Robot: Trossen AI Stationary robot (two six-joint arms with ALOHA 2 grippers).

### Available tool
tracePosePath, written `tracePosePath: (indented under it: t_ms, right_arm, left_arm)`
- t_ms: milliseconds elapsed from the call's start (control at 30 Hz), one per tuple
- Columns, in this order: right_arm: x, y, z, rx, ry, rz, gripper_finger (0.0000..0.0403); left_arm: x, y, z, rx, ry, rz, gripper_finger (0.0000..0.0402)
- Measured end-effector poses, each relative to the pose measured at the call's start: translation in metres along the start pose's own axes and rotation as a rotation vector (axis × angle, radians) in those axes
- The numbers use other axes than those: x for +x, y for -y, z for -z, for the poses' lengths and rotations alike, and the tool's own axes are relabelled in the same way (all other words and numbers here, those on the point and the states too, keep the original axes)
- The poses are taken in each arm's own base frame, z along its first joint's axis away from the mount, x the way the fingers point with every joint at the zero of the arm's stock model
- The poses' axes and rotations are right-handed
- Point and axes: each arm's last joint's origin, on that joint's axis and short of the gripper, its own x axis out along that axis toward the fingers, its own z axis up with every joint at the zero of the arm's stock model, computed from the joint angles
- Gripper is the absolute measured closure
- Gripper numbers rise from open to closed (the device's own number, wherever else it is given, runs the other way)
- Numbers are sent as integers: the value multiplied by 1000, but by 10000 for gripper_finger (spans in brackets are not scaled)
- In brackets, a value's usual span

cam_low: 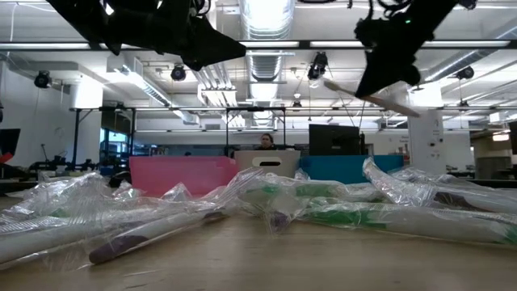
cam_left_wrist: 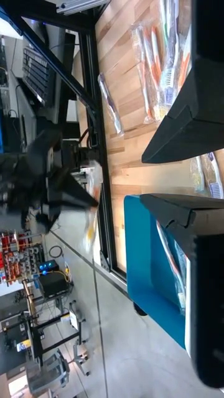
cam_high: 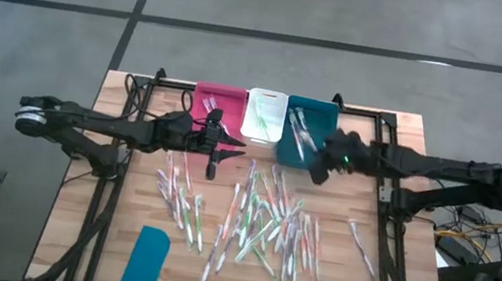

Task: Pick & Place Toothbrushes
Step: Put the orange toothbrush into the blue bin

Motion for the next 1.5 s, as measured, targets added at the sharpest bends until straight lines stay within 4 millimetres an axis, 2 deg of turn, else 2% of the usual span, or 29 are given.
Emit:
tracePosePath:
  t_ms: [367, 600, 767, 1000, 1267, 1500]
  right_arm:
    - [47, 22, -61, 8, -93, 33, 380]
    - [82, 49, -83, 62, -190, 137, 380]
    - [107, 69, -84, 117, -269, 141, 380]
    - [140, 87, -74, 155, -336, 186, 380]
    - [169, 91, -67, 159, -351, 192, 380]
    - [182, 95, -59, 174, -388, 207, 380]
  left_arm:
    - [0, 0, 0, 0, 0, 0, 307]
    - [0, 1, 3, 0, -9, 1, 307]
    - [-1, 1, 5, 0, -16, 3, 307]
    - [-1, 1, 5, 0, -16, 2, 307]
    - [-1, 1, 5, 0, -16, 2, 307]
    - [-1, 1, 5, 0, -16, 2, 307]
